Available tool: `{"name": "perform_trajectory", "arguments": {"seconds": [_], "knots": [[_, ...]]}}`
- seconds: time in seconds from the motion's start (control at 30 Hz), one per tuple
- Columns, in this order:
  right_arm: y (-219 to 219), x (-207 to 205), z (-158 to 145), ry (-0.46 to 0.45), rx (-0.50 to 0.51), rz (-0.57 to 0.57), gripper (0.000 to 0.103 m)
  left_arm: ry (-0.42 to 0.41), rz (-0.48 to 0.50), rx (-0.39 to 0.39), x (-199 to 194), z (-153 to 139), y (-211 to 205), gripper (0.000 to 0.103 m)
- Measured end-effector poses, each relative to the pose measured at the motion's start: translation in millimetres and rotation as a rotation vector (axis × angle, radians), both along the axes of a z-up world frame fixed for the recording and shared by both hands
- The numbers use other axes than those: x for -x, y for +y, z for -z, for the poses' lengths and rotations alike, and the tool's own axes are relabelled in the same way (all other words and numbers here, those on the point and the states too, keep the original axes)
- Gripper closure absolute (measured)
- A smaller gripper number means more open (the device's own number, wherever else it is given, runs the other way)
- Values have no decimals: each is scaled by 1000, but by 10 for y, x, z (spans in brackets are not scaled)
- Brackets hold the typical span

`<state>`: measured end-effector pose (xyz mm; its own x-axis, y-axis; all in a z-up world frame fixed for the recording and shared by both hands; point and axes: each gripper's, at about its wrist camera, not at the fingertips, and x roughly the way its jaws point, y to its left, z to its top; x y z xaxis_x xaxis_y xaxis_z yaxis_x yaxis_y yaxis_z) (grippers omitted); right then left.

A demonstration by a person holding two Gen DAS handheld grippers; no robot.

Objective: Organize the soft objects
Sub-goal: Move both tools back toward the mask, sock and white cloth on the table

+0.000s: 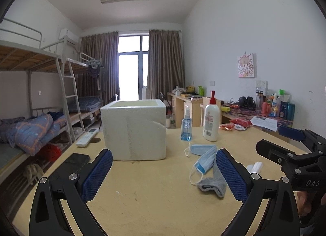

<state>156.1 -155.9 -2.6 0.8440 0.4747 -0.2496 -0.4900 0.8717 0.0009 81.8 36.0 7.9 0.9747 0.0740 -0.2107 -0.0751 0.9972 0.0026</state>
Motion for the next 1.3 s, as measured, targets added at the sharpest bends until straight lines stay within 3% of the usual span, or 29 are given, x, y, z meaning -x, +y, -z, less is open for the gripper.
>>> {"name": "perform_trajectory", "arguments": {"seconds": [0.37,0.83,1.2,1.3], "knots": [[-137,-28,44,28,6,37,1,50,86,30,-123,44,-88,1],[-531,-8,86,65,27,163,1,153,289,53,-455,165,-488,1],[-573,-155,248,140,30,161,1,266,325,48,-705,343,-575,3],[-568,-183,269,152,30,154,1,292,332,44,-756,385,-587,9]]}}
